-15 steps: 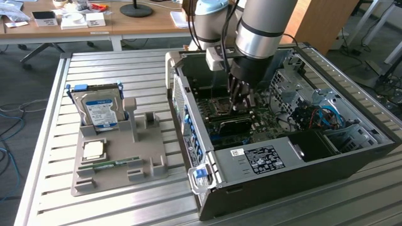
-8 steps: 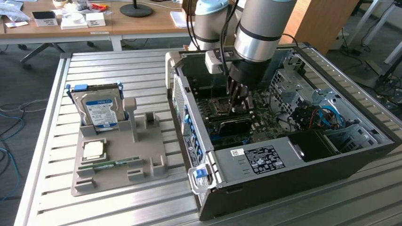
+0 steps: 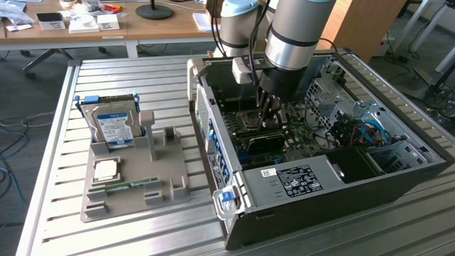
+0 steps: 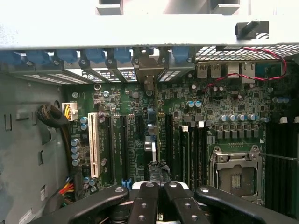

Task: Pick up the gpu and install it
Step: 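Press down on the gpu until it lock into place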

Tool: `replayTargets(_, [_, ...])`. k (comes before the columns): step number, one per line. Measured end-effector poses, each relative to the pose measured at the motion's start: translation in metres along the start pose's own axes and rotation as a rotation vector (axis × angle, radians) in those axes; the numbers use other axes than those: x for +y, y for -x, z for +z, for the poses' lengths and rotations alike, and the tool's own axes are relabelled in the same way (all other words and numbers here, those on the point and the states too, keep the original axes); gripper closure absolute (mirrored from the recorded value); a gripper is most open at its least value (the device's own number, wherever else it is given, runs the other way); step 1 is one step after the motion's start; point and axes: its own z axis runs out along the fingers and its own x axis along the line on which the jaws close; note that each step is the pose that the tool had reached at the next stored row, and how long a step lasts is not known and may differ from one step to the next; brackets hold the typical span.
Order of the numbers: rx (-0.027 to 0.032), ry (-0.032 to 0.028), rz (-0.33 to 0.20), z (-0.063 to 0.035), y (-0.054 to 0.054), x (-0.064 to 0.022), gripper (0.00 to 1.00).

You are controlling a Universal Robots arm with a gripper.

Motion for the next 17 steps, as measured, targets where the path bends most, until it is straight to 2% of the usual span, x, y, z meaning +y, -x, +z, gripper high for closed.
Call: replayTargets(17, [0.0001,0.0000,0.000,0.0032,0.0011,0.0000,0.89])
